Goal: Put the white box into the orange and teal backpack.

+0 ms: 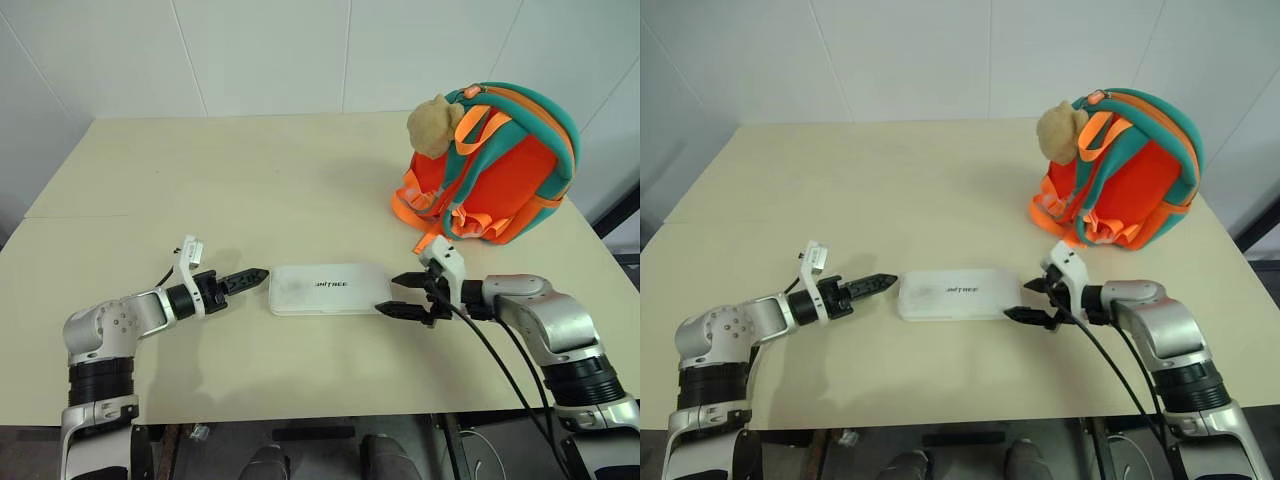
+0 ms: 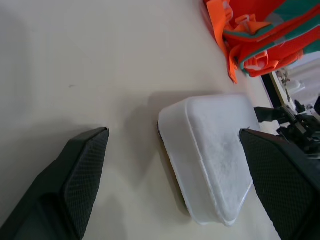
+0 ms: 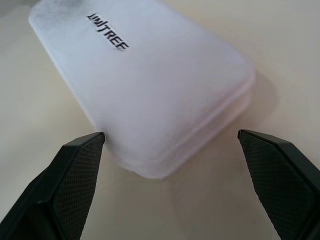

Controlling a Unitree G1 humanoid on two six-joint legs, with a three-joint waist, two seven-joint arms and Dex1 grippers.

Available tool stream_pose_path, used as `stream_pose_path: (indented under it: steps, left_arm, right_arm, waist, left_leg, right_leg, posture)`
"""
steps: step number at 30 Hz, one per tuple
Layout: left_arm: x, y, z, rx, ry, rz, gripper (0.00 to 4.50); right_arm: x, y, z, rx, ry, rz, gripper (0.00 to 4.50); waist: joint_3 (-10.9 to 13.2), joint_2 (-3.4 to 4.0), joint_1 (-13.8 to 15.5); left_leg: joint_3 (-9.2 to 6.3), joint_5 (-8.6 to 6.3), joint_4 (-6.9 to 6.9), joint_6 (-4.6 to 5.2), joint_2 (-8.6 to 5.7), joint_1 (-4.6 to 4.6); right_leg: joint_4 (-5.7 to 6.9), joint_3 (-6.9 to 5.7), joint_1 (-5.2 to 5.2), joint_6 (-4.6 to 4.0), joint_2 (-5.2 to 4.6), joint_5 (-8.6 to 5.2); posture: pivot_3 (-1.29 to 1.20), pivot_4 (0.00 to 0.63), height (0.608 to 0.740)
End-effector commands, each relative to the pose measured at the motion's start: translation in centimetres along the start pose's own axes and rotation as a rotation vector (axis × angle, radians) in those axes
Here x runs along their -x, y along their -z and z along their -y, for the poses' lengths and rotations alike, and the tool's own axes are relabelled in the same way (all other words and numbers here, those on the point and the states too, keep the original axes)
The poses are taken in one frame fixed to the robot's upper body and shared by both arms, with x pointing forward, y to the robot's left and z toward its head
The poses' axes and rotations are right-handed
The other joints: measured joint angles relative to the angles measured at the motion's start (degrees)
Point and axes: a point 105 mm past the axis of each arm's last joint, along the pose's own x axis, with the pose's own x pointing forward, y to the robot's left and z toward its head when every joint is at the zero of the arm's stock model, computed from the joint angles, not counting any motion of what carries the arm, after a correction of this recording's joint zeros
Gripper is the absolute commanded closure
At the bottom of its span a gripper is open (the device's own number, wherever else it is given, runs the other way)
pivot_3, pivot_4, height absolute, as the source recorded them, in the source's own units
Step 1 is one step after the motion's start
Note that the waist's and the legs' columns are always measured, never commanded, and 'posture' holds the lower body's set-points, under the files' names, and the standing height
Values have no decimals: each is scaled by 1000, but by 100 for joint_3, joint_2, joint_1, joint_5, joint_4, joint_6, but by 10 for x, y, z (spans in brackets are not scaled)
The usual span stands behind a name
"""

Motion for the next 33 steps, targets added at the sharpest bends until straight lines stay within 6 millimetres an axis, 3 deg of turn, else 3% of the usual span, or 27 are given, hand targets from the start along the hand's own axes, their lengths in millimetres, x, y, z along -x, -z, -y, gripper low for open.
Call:
stream_pose_path:
  steps: [1, 10, 22, 25, 33]
  left_arm:
    - [-7, 22, -2, 81, -9, -137, 38]
    - [-17, 34, 18, 219, 52, -273, 38]
    - [-30, 36, 33, 305, 126, -274, 38]
    - [-32, 34, 38, 322, 170, -249, 589]
    - [-24, 41, 42, 316, 213, -272, 2898]
  right_arm:
    - [-4, -9, -8, 15, -18, 13, 0]
    - [-9, -14, -18, 19, -23, 45, 0]
    - [-17, -25, -35, 31, -54, 115, 0]
    - [-16, -26, -35, 32, -53, 119, 0]
    - [-5, -19, -24, 41, 17, 114, 0]
  waist:
    - [-1, -1, 11]
    - [-1, -1, 7]
    - [-1, -2, 25]
    - [-1, -3, 24]
    - [-1, -4, 0]
  left_leg:
    - [0, 0, 1, 0, -1, 0]
    - [-1, -6, 1, 11, -2, 1]
    - [0, 2, 2, -4, -2, 0]
    - [0, 1, 3, -5, -3, 0]
    - [0, 1, -2, -5, -1, -2]
  right_leg:
    - [1, 0, 1, 1, 0, 1]
    - [-1, 1, 2, 2, -1, 1]
    - [-2, 1, 2, 4, -2, 2]
    - [-4, 2, 3, 4, -2, 2]
    - [-4, 2, -3, 4, -1, 2]
  posture:
    - [0, 150, 740]
    - [0, 150, 740]
    - [0, 150, 740]
    - [0, 150, 740]
    - [0, 150, 740]
